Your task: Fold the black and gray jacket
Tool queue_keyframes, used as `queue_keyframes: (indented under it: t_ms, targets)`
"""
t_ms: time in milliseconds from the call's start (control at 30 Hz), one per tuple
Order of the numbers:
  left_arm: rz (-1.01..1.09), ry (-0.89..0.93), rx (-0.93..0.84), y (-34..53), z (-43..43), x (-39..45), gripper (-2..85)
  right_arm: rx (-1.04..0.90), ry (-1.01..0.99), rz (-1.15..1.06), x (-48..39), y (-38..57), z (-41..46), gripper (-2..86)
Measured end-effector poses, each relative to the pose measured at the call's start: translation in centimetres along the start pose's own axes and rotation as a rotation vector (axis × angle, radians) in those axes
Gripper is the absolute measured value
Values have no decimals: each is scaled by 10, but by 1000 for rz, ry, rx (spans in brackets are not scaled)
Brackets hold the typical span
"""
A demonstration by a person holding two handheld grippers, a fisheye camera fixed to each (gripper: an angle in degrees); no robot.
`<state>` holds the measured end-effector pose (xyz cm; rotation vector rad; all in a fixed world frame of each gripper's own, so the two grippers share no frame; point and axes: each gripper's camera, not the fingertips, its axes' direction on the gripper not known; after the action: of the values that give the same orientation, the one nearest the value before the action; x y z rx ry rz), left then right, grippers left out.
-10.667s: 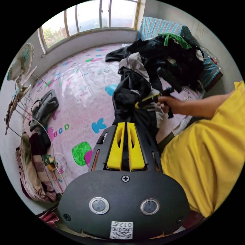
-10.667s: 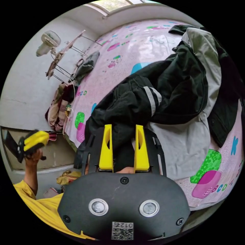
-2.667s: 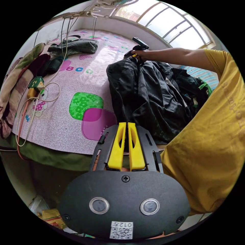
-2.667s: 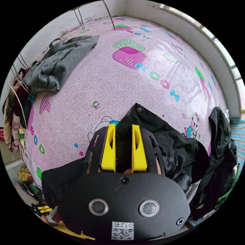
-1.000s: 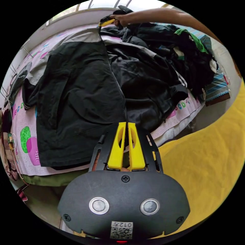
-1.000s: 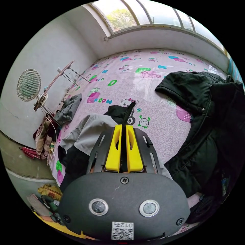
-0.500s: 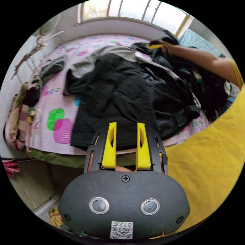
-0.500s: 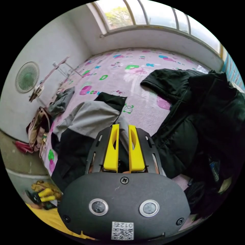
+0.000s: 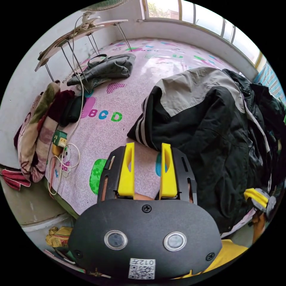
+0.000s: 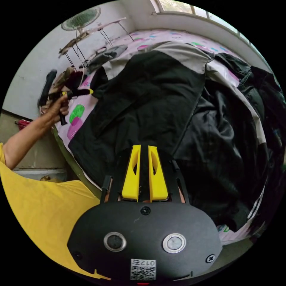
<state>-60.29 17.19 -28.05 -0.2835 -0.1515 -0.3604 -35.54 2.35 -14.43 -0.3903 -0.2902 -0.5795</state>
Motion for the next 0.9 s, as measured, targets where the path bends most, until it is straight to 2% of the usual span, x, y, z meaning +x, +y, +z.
queue_keyframes:
  t_ms: [100, 367, 567, 733, 900]
  targets:
    - [39, 1, -46, -12, 17, 9, 94, -75, 82, -2, -26, -4, 22, 22]
    - [124, -42, -52, -30, 22, 34, 18, -166, 144, 29, -64, -17, 59, 18]
    - [128, -127, 5, -51, -10, 1, 0, -223, 118, 12, -84, -24, 64, 10]
    - [331, -435, 41, -87, -54, -34, -2, -93, 121, -120, -106, -56, 21, 1]
    - [458, -712, 10, -127, -56, -56, -2, -60, -9, -240, -140, -112, 24, 1]
